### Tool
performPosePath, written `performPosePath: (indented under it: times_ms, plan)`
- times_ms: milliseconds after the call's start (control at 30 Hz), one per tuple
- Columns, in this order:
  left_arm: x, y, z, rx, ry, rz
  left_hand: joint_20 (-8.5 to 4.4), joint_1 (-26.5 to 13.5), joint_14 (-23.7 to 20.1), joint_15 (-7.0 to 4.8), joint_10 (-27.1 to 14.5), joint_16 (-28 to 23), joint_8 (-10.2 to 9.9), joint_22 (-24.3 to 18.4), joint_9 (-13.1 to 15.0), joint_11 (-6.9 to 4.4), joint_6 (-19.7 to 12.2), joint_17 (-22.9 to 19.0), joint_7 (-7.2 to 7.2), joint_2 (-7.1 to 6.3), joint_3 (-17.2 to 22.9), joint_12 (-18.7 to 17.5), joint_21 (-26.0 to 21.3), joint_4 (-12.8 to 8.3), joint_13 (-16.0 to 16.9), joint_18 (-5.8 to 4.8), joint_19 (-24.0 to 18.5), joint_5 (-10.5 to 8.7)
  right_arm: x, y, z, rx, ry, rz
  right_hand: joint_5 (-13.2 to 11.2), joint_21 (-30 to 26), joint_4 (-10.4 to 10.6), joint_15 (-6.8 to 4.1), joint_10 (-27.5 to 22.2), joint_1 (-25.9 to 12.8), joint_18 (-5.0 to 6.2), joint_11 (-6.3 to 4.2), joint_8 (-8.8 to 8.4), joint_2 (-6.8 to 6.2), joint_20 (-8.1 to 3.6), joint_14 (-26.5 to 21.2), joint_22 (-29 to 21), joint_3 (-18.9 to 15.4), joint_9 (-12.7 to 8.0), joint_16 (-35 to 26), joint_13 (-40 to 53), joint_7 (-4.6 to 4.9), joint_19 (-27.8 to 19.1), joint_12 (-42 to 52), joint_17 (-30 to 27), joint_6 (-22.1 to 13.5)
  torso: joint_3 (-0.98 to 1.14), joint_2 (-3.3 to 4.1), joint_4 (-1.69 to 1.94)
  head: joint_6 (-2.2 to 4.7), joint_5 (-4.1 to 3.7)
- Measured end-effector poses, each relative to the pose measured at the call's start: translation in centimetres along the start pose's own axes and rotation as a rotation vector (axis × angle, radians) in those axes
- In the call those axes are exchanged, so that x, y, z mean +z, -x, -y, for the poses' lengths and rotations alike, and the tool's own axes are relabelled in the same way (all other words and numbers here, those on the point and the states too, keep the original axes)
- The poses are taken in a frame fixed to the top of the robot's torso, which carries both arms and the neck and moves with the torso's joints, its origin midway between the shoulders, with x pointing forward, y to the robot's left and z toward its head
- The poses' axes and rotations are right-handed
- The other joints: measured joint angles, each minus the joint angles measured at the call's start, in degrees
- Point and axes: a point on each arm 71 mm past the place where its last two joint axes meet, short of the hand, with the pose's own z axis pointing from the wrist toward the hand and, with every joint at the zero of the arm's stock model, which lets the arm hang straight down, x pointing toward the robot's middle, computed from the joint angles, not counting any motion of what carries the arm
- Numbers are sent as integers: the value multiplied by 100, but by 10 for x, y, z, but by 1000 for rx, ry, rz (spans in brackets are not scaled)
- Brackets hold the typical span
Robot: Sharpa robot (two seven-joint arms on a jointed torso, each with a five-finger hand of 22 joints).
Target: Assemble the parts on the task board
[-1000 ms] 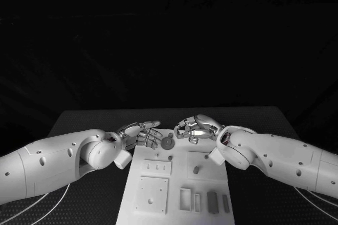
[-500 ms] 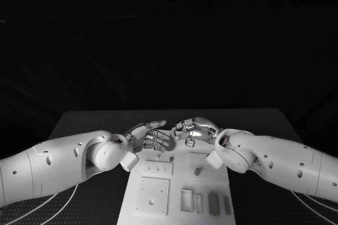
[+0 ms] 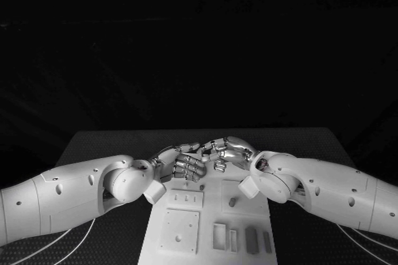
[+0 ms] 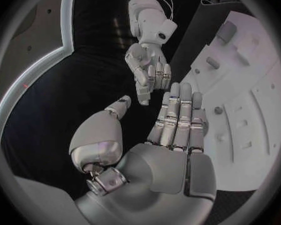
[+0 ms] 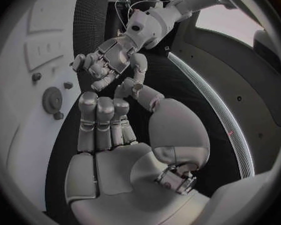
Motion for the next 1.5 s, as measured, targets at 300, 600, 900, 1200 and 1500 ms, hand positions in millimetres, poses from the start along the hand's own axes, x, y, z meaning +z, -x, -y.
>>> performPosePath:
  times_ms: [300, 600, 900, 1200, 1500]
  plan:
    - [1, -4, 0, -23, -2, -11, 0, -226, 0, 0, 67, 0, 0, 0, -68, -72, 129, -26, -88, 566, 49, 26, -51, -842, 6, 0, 0, 0, 2, -2, 0, 11, 0, -9, 11, 0, 0, 10, 0, 0, 0, 0, -1, 0, 1, -7, 0, -31, 0, 0, 0, 0, 0, 0, -1, 0, 0, -1, -2, 20, -6]
    - [1, -5, 0, -32, -7, -13, 0, -404, 0, 0, 52, 0, 0, -1, -100, -134, 184, -42, -143, 744, 228, 26, -52, -1332, 6, 0, 0, 0, 3, -4, -1, 14, 1, -17, 11, 0, 0, 17, 0, 0, 0, 0, -5, -1, 2, -17, -1, -31, -1, 0, -1, 0, -1, 0, -1, 0, -2, -2, -2, 13, -10]
    - [0, -4, 1, -35, -9, -12, -21, -276, 0, 0, 132, 0, 33, -1, -100, -214, 276, -42, -235, 872, 373, 49, -52, -1589, 5, 1, 22, -1, 3, -3, 0, 14, -2, -18, 33, 0, 0, 10, 0, 0, 0, 0, -6, -1, 11, -28, 1, -31, -3, 0, 5, 0, -9, 0, -2, 0, -1, -3, 0, 4, -27]
    - [0, -4, 2, -37, -17, -11, -21, 129, 23, -23, 338, 23, 137, -1, -84, -259, 471, -42, -267, 1107, 587, 134, -51, -1827, 42, 0, 23, -4, 3, -1, 3, 14, -9, -16, 33, 0, -1, 18, 0, 23, 0, 0, -6, 21, 11, -36, 4, -30, 4, 0, 5, 0, -10, 0, 4, 0, 0, -4, -1, 2, -35]
    - [0, -4, 1, -37, -17, -10, -21, 468, 44, -44, 495, 46, 204, -1, -71, -303, 614, -41, -306, 1171, 625, 177, -20, -1817, 61, 0, 23, -4, 3, -1, 2, 14, -6, -17, 33, 0, 0, 19, 0, 23, 0, 0, -4, 21, 12, -36, 3, -30, 13, 0, 4, 0, -10, 0, 3, 0, -1, -4, -1, -18, -36]
